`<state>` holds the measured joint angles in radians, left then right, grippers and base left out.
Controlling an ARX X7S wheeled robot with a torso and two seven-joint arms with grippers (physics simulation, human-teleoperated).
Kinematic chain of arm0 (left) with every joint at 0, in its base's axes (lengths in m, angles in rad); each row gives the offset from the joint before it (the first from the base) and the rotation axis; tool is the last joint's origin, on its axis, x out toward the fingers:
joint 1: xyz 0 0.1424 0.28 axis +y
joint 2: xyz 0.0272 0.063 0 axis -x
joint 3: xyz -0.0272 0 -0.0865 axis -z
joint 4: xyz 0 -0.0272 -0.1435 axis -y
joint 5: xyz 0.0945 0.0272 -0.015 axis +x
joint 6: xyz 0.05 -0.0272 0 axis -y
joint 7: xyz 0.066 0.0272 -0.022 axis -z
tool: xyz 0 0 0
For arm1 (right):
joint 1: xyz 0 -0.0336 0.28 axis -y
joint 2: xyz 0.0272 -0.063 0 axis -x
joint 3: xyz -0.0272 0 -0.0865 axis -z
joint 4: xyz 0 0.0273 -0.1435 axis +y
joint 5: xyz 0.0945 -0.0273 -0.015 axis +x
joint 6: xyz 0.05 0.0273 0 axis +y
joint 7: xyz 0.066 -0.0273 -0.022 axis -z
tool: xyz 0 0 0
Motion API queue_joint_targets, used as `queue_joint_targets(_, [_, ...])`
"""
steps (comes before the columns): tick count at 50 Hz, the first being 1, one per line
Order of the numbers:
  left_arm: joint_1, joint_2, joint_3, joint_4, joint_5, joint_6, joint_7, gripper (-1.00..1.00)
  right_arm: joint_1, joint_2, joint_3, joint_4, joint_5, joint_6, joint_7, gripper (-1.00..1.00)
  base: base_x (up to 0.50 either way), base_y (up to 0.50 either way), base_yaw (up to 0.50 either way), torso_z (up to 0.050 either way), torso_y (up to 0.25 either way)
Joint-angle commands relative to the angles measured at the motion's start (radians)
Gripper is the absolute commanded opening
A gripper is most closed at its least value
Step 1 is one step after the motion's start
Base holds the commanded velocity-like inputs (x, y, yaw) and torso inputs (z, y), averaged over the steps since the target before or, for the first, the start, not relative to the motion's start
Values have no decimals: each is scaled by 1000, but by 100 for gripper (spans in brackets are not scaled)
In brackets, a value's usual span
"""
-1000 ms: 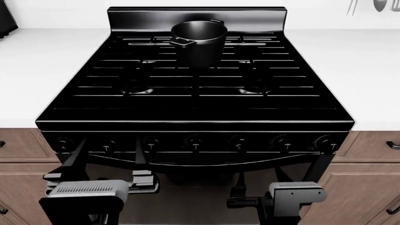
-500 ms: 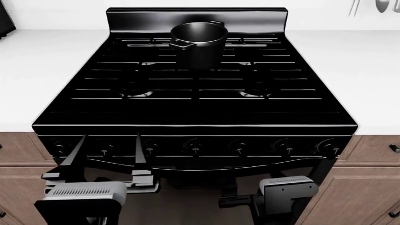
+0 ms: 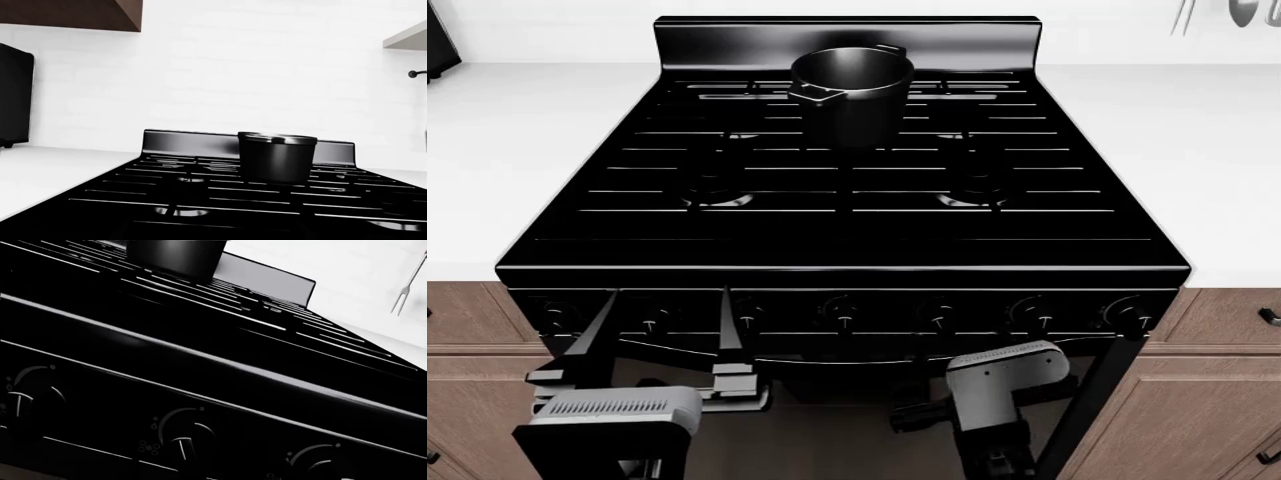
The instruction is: Turn off the center burner of the stove.
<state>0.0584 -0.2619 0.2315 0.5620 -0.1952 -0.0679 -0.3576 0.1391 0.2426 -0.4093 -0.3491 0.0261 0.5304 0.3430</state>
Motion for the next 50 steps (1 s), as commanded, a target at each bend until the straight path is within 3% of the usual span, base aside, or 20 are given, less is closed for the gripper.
queue_joint_targets(1, [5,-8,3,-6,-7,11,-7,100,36,7,-17,35,-18,57,8,100,0,0,0,0,0])
queue_joint_targets(42, [-15,-21,27,-55,-15,31,-25,100,165,19,-87,162,-15,61,-62,100,0,0,0,0,0])
queue_joint_targets(43, [-14,-22,27,-55,-16,31,-26,100,164,19,-87,163,-15,60,-61,-100,0,0,0,0,0])
queue_joint_targets(50, [-9,-27,27,-48,-19,33,-29,100,156,20,-85,156,-13,63,-52,-100,0,0,0,0,0])
